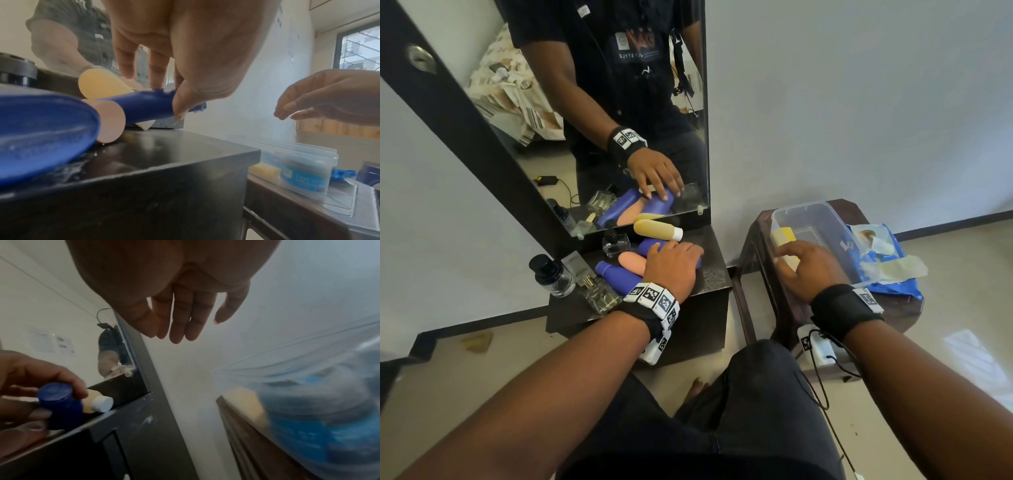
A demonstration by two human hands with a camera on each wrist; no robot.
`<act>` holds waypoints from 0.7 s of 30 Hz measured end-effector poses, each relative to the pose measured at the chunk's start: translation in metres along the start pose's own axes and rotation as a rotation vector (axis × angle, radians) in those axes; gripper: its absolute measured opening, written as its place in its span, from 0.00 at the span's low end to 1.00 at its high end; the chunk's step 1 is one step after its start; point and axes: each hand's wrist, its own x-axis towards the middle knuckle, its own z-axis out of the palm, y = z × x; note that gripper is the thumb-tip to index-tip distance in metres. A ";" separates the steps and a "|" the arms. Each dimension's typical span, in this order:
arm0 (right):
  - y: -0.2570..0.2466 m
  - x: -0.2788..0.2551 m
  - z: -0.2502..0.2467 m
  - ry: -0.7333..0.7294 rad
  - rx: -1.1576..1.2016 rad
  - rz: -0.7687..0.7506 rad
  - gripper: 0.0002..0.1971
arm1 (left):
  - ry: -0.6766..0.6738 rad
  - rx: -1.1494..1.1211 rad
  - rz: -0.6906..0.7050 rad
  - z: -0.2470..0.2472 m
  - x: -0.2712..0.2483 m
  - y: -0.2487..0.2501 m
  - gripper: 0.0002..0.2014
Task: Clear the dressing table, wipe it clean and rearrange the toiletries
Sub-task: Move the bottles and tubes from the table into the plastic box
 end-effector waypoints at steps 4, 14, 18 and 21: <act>-0.025 0.003 0.010 -0.060 0.102 -0.103 0.09 | 0.069 -0.078 0.023 -0.002 -0.007 0.006 0.27; -0.044 0.003 0.036 -0.188 0.150 -0.152 0.23 | 0.219 -0.156 0.099 -0.020 -0.016 0.026 0.27; -0.045 0.002 0.041 -0.183 0.218 -0.141 0.38 | 0.266 -0.230 0.221 -0.028 -0.020 0.045 0.25; -0.038 0.001 0.043 -0.163 0.274 -0.110 0.37 | 0.268 -0.382 0.397 -0.025 -0.021 0.060 0.22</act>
